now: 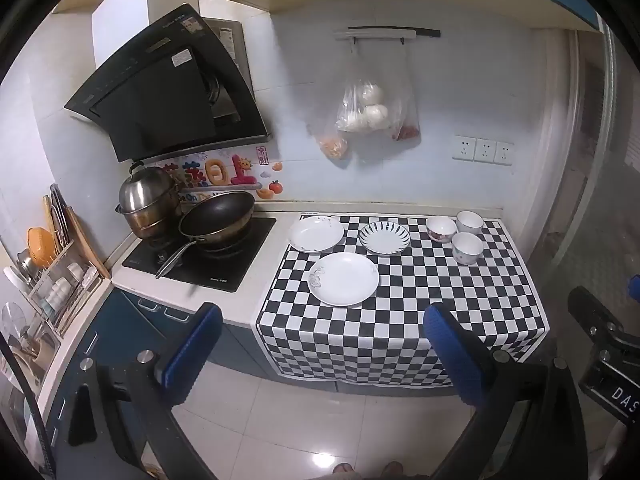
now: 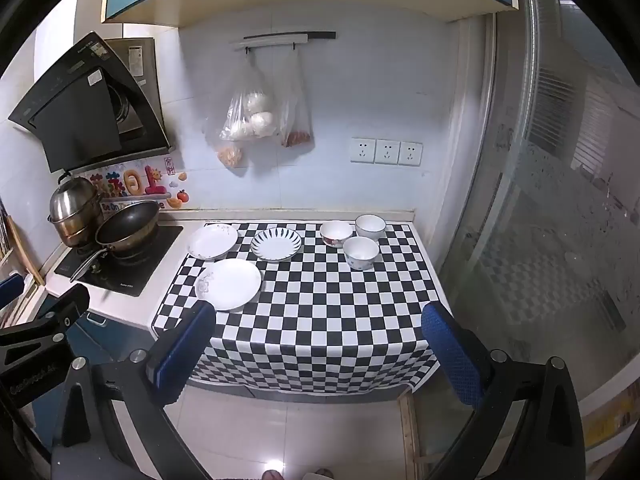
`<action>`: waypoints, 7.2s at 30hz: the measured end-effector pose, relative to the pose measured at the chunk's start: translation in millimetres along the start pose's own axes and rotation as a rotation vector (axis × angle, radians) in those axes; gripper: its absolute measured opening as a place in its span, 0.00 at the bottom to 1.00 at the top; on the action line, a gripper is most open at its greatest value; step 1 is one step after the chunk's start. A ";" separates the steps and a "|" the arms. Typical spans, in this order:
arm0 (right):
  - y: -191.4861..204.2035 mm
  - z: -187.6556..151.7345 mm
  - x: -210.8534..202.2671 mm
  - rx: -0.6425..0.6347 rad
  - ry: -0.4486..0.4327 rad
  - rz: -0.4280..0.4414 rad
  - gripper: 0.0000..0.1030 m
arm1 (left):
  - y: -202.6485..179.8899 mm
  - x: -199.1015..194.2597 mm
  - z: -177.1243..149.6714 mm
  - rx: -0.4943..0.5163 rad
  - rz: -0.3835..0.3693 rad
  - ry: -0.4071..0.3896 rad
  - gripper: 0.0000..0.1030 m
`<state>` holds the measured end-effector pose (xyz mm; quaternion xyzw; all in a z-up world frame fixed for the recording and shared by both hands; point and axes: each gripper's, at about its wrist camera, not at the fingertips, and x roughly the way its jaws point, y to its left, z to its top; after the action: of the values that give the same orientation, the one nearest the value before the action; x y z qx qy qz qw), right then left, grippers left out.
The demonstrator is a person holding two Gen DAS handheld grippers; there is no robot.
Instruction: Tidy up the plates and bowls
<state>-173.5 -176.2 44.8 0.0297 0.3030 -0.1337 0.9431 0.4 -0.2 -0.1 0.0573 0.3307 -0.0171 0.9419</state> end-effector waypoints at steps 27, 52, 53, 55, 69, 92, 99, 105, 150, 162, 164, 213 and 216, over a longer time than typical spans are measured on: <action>-2.5 1.5 0.2 0.003 -0.006 -0.003 1.00 | -4.3 -2.7 3.6 0.012 -0.013 -0.025 1.00; -4.5 2.4 -1.1 0.013 -0.018 -0.026 1.00 | -3.4 -5.8 2.6 0.012 -0.018 -0.033 1.00; -4.5 2.6 -1.1 0.012 -0.019 -0.026 1.00 | -3.4 -5.7 3.5 0.011 -0.018 -0.033 1.00; -5.5 3.2 -0.9 0.015 -0.017 -0.025 1.00 | -4.1 -5.4 4.8 0.010 -0.017 -0.035 1.00; -11.8 7.1 1.8 0.019 -0.024 -0.027 1.00 | -3.0 -4.9 6.8 0.010 -0.016 -0.038 1.00; -11.1 7.8 4.7 0.017 -0.027 -0.020 1.00 | -2.0 -4.9 3.9 0.008 -0.011 -0.046 1.00; -7.4 10.8 13.7 0.020 -0.019 -0.010 1.00 | -0.8 -2.4 1.6 0.005 -0.008 -0.038 1.00; -11.5 8.5 52.4 0.042 0.044 0.019 1.00 | -4.5 22.8 1.7 -0.017 -0.014 -0.023 1.00; 133.2 -28.1 695.4 0.163 0.823 0.267 0.96 | 46.2 621.0 8.7 0.024 -0.204 0.802 0.71; 152.3 -47.0 745.7 0.219 0.994 0.405 0.63 | 37.8 663.7 -5.2 -0.023 -0.271 0.928 0.44; 153.1 -45.2 746.2 0.228 1.009 0.425 0.49 | 38.1 667.2 -7.8 -0.033 -0.277 0.946 0.36; 24.8 -55.4 688.7 0.258 0.926 0.267 0.18 | -79.9 581.6 -11.5 0.130 -0.366 0.923 0.34; 17.9 -62.0 690.5 0.249 0.931 0.262 0.18 | -86.1 583.0 -17.7 0.139 -0.349 0.937 0.34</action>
<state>335.4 -312.3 -406.2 0.2363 0.6674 -0.0218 0.7059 438.5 -80.3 -386.4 0.0652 0.7205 -0.1688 0.6694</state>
